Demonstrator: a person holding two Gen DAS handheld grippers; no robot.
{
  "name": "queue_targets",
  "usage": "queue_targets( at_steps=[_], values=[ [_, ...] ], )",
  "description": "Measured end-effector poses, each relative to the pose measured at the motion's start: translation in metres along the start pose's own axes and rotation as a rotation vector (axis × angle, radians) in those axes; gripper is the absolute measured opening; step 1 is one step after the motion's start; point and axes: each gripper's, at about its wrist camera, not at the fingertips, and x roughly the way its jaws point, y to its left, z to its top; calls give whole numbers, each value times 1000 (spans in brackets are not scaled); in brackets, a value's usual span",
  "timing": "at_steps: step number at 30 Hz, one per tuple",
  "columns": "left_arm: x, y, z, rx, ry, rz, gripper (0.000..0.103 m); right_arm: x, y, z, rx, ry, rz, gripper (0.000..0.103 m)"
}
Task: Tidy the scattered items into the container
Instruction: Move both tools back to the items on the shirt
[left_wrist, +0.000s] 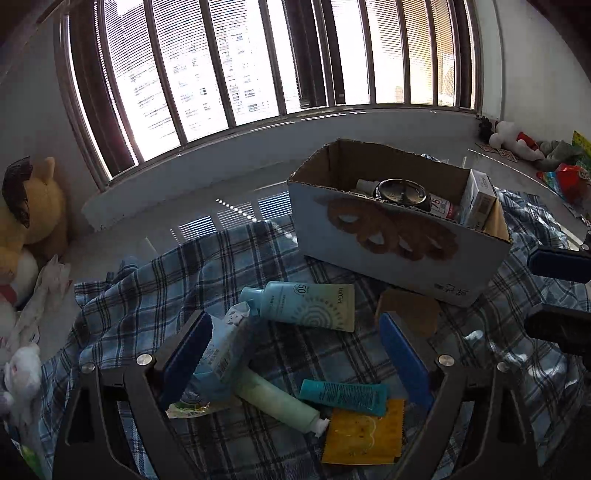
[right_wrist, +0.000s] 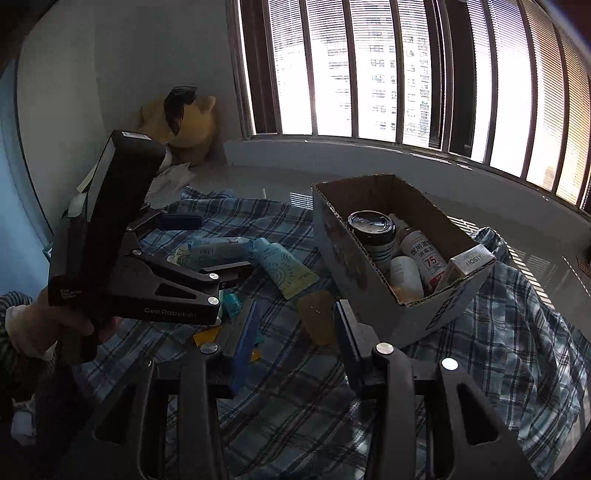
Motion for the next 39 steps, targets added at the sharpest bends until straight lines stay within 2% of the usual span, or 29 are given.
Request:
queue_targets(
  at_steps=[8, 11, 15, 18, 20, 22, 23, 25, 27, 29, 31, 33, 35, 36, 37, 39],
  values=[
    [19, 5, -41, 33, 98, 9, 93, 50, 27, -17, -77, 125, 9, 40],
    [34, 11, -49, 14, 151, 0, 93, 57, 39, -19, -129, 149, 16, 40],
    [38, 17, -55, 10, 139, 4, 93, 65, 45, -26, -159, 181, 22, 40],
    [40, 15, -56, 50, 129, 49, 93, 74, 45, -30, -162, 207, 49, 40],
    [42, 17, -57, 59, 128, 50, 93, 79, 49, -34, -185, 235, 70, 47],
    [41, 21, -59, 54, 136, 32, 93, 80, 52, -38, -211, 230, 76, 57],
    [40, 23, -60, 52, 140, 23, 93, 79, 54, -40, -220, 225, 82, 58],
    [37, 27, -63, 46, 149, 5, 89, 80, 57, -40, -234, 222, 87, 60],
    [35, 32, -67, 36, 172, -26, 70, 84, 59, -39, -246, 224, 86, 60],
    [34, 36, -71, 24, 193, -56, 60, 88, 59, -39, -245, 234, 94, 61],
    [31, 39, -74, 12, 199, -71, 55, 93, 58, -39, -233, 248, 112, 61],
    [29, 43, -76, 4, 208, -82, 40, 95, 58, -41, -231, 253, 122, 61],
    [25, 45, -77, 1, 211, -90, 36, 93, 57, -41, -231, 247, 127, 58],
    [23, 46, -77, 4, 208, -91, 36, 91, 57, -41, -227, 240, 129, 50],
    [20, 46, -78, 6, 204, -89, 36, 89, 56, -41, -221, 232, 129, 34],
    [15, 46, -79, 8, 195, -88, 35, 86, 53, -39, -204, 226, 152, 24]
  ],
)
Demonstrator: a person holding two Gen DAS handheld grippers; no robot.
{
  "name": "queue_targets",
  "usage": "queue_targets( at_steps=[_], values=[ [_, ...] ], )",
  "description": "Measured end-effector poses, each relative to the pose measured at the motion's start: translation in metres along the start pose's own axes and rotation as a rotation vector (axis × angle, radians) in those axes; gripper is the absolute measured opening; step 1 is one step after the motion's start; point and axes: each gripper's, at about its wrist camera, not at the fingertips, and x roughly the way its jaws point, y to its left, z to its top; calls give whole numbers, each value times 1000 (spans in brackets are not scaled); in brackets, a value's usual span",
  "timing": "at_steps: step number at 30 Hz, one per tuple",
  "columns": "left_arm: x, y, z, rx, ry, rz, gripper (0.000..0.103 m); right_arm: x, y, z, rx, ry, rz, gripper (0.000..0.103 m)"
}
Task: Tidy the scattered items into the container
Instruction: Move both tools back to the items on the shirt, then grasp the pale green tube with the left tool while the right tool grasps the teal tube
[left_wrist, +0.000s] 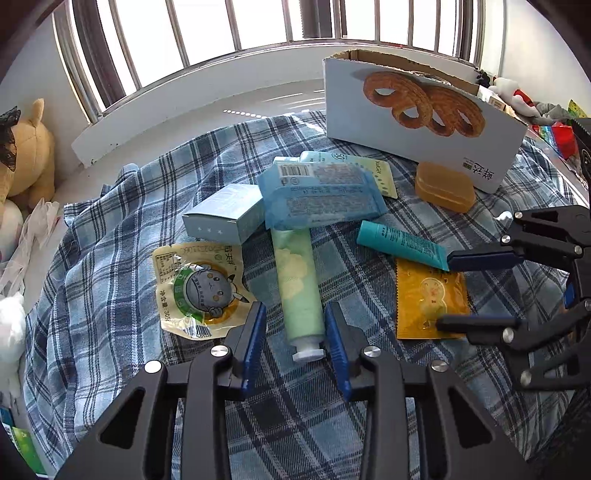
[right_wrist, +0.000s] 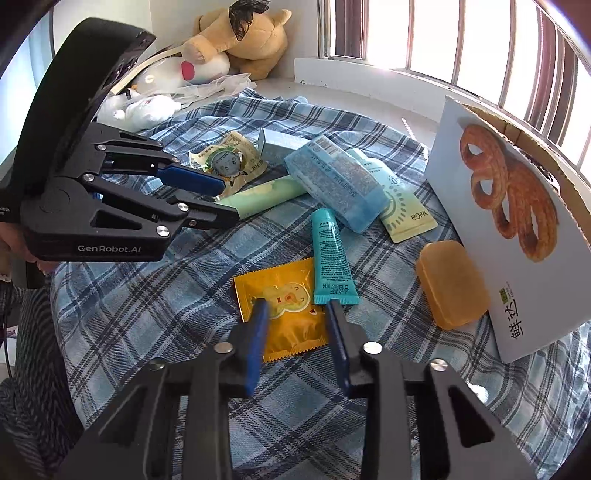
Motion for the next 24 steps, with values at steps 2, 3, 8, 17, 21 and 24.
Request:
queue_targets(
  at_steps=[2, 3, 8, 17, 21, 24],
  values=[
    [-6, 0, -1, 1, -7, -7, 35, -2, -1, -1, 4, -1, 8, 16],
    [-9, 0, -2, 2, -11, -8, 33, -3, 0, -2, 1, -4, 7, 12],
    [-24, -3, -5, 30, -34, 13, 32, -7, 3, -1, -20, -20, -38, 11],
    [-12, 0, 6, 7, -73, 46, 87, 6, -11, 19, -6, -36, -86, 30],
    [4, 2, 11, -1, -47, 85, 87, 16, -20, 21, 20, -6, -54, 31],
    [9, 2, 11, 17, -55, 110, 87, 20, -27, 23, 56, -5, -17, 31]
  ],
)
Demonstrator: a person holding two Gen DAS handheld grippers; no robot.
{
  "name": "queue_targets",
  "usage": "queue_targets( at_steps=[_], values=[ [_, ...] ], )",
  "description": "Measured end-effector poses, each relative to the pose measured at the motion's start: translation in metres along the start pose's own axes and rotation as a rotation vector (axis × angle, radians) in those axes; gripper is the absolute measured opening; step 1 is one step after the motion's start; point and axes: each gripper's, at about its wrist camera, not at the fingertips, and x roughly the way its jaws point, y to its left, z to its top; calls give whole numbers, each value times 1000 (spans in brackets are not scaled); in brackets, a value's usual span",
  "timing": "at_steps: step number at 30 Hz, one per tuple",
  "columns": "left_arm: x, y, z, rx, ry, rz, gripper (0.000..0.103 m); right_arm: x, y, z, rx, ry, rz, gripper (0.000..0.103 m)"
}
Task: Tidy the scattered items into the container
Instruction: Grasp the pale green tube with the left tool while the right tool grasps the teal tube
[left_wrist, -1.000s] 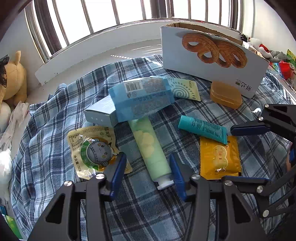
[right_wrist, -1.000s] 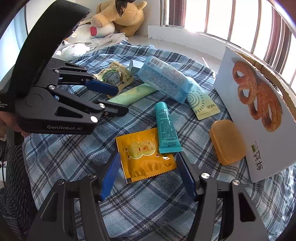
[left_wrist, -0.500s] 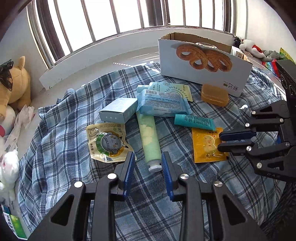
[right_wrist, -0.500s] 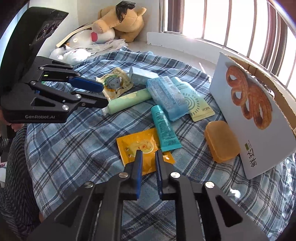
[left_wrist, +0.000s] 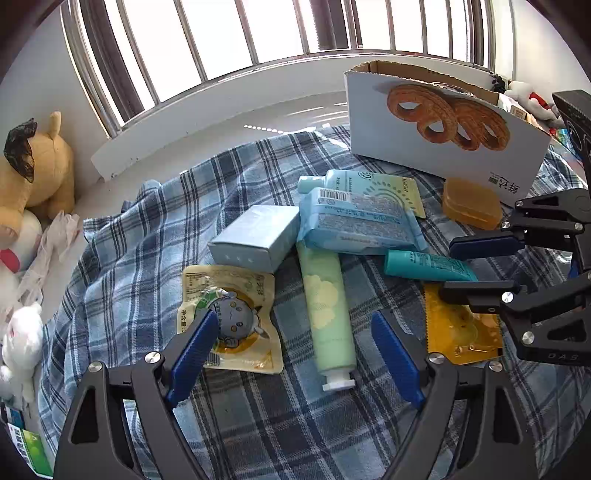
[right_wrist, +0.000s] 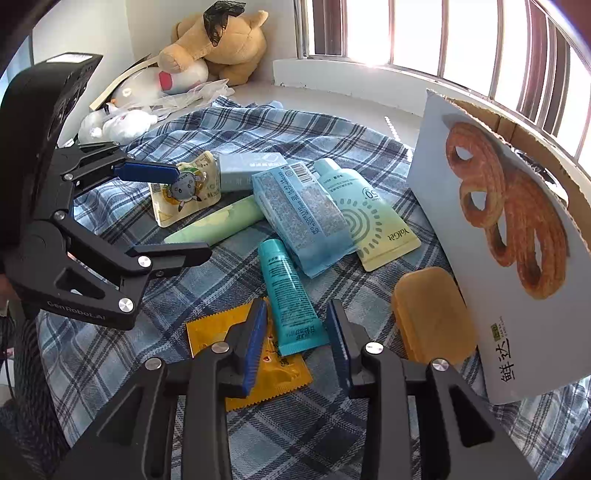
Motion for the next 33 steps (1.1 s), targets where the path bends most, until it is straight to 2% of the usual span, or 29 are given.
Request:
queue_targets(
  at_steps=[1, 2, 4, 5, 6, 11, 13, 17, 23, 25, 27, 28, 33],
  values=[
    [1, -1, 0, 12, -2, 17, 86, 1, -1, 0, 3, -3, 3, 31],
    [1, -1, 0, 19, -6, 34, 81, 1, -1, 0, 2, -3, 3, 31],
    [-3, -2, 0, 33, -18, 24, 63, 2, 1, 0, -11, -2, -6, 31],
    [-3, -2, 1, 32, -5, -11, 39, 2, 1, 0, -16, -4, -7, 29],
    [-1, -2, 1, 21, 18, -48, 24, 0, 4, -1, -23, -8, -9, 25],
    [0, -1, -1, 12, 29, -76, 24, -10, 10, -5, -21, -35, 1, 19],
    [-1, 2, -3, -5, 38, -102, 24, -16, 12, -6, -18, -50, 10, 11],
    [-9, 6, -10, -17, 58, -129, 24, -28, 13, -6, -13, -79, 39, 10],
    [-18, -5, -21, 49, 58, -89, 24, -18, 14, -4, -19, -53, 3, 10],
    [-15, -4, -20, 46, 57, -74, 34, -16, 14, -3, -24, -55, -2, 11],
    [-11, -3, -17, 23, 53, -86, 67, -12, 12, -2, -22, -49, 0, 13],
    [-9, -2, -16, 10, 50, -97, 71, -11, 10, -1, -17, -50, 3, 16],
    [6, -4, -11, -11, 55, -93, 72, -5, 3, 0, 16, -28, 46, 24]
  ],
)
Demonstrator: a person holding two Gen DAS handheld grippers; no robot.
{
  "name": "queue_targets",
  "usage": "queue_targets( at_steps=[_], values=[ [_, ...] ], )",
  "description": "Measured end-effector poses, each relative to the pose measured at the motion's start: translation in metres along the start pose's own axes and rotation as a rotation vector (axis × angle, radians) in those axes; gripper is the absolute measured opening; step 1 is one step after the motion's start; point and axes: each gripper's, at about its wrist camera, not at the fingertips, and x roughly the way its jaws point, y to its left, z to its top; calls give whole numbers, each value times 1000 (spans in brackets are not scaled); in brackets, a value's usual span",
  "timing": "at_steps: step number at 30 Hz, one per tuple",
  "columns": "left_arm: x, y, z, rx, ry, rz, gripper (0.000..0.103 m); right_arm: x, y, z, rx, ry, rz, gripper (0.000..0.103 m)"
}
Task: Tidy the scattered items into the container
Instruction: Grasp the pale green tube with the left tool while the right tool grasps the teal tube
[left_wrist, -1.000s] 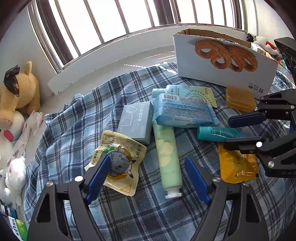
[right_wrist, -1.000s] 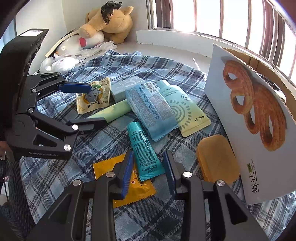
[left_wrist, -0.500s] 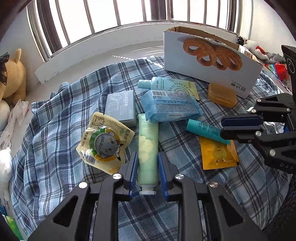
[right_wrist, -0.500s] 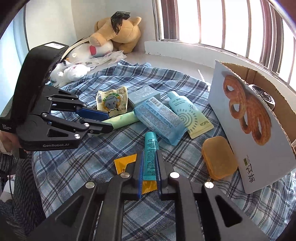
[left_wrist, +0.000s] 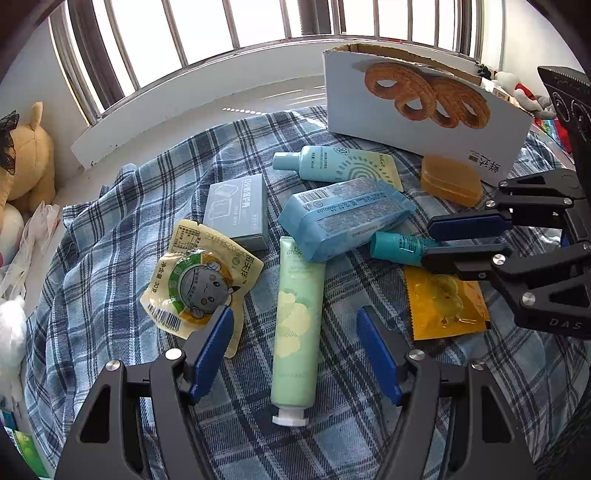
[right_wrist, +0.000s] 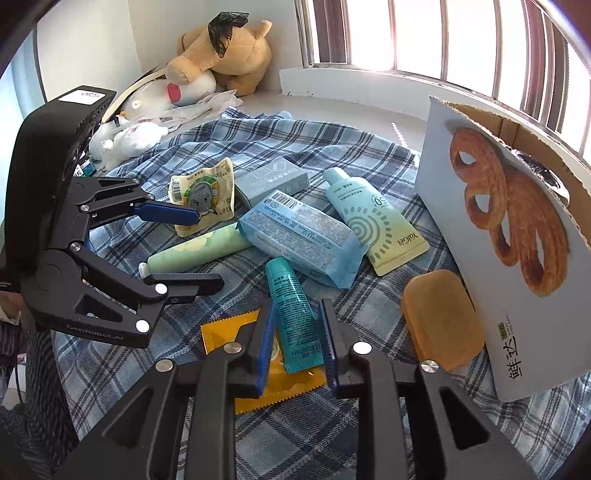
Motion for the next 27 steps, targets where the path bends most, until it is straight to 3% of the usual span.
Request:
queue_targets(
  at_steps=[4, 5, 6, 7, 8, 12, 18, 27],
  values=[
    [2, 0, 2, -12, -8, -20, 71, 5, 0, 0, -1, 19, 13, 28],
    [2, 1, 3, -18, -5, -41, 62, 5, 1, 0, -2, 18, 10, 28],
    [2, 2, 3, -31, 4, -68, 45, 5, 2, 0, -4, 18, 9, 27],
    [1, 2, 4, -44, 14, -79, 39, 4, 3, -1, -6, 16, 6, 24],
    [-1, 1, 4, -45, 18, -73, 26, 3, 4, -2, -8, 13, -1, 23],
    [-8, -8, 2, 4, 7, -34, 26, -9, 7, -4, -21, -38, -40, 21],
    [-38, -9, 1, 8, -49, -42, 24, -35, 6, 0, 0, -127, -40, 21],
    [-87, -7, 28, 25, -170, -20, 20, -81, -3, 12, 43, -280, -87, 21]
  ],
)
